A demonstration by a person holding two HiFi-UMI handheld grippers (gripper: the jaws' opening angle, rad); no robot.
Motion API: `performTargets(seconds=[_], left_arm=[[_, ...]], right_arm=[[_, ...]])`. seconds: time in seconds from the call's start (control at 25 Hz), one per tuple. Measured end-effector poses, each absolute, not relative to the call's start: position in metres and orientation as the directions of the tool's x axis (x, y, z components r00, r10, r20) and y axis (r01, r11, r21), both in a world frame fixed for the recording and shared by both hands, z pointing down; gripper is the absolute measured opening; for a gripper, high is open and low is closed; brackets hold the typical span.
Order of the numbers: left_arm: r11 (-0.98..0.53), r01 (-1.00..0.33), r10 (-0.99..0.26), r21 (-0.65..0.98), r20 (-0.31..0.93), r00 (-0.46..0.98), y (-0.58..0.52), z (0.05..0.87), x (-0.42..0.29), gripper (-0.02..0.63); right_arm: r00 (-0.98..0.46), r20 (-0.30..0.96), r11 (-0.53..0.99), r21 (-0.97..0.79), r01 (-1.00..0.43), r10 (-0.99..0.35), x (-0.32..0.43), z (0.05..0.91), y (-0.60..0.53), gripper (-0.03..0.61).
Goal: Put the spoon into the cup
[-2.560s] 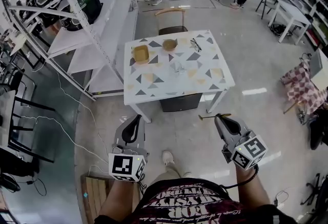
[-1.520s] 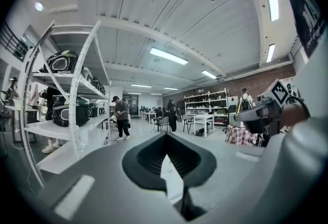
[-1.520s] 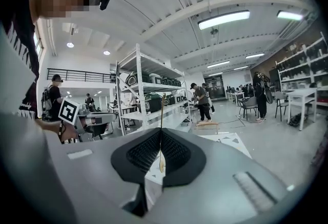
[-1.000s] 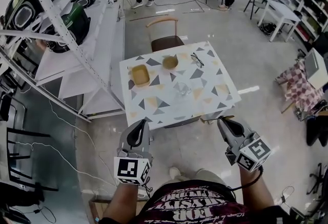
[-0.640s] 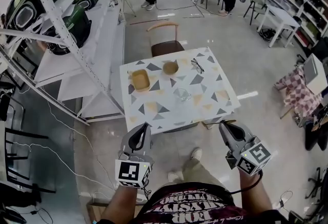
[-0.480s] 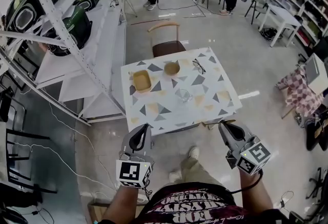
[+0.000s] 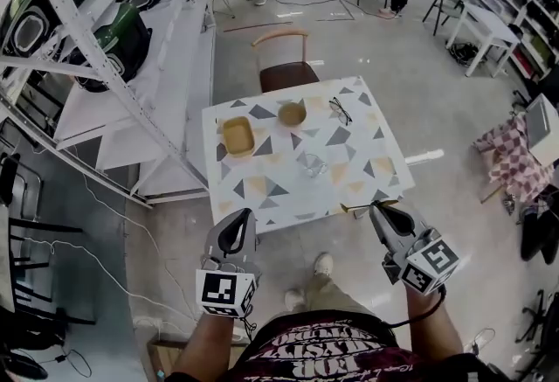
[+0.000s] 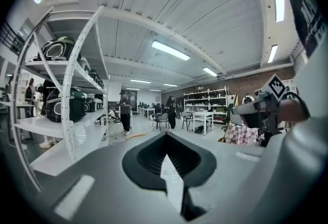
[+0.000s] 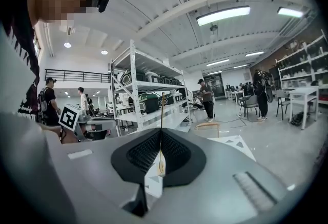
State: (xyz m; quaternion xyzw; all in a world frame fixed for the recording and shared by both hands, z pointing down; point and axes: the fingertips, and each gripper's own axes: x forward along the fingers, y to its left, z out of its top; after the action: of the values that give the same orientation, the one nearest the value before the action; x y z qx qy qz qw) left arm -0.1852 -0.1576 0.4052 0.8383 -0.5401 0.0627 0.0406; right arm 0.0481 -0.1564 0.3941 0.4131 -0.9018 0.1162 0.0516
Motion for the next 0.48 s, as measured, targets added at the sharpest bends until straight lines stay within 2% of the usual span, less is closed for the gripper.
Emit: performTargets(seconds=[0.48], left_arm=[[-0.400, -0.916, -0.906, -0.004, 0.152, 0.395, -0.214, 0.402, -0.160, 0.000]], right_arm=[[-0.674, 0.184, 0.651, -0.174, -0.739, -0.715, 0.068, 0.394, -0.221, 0.034]])
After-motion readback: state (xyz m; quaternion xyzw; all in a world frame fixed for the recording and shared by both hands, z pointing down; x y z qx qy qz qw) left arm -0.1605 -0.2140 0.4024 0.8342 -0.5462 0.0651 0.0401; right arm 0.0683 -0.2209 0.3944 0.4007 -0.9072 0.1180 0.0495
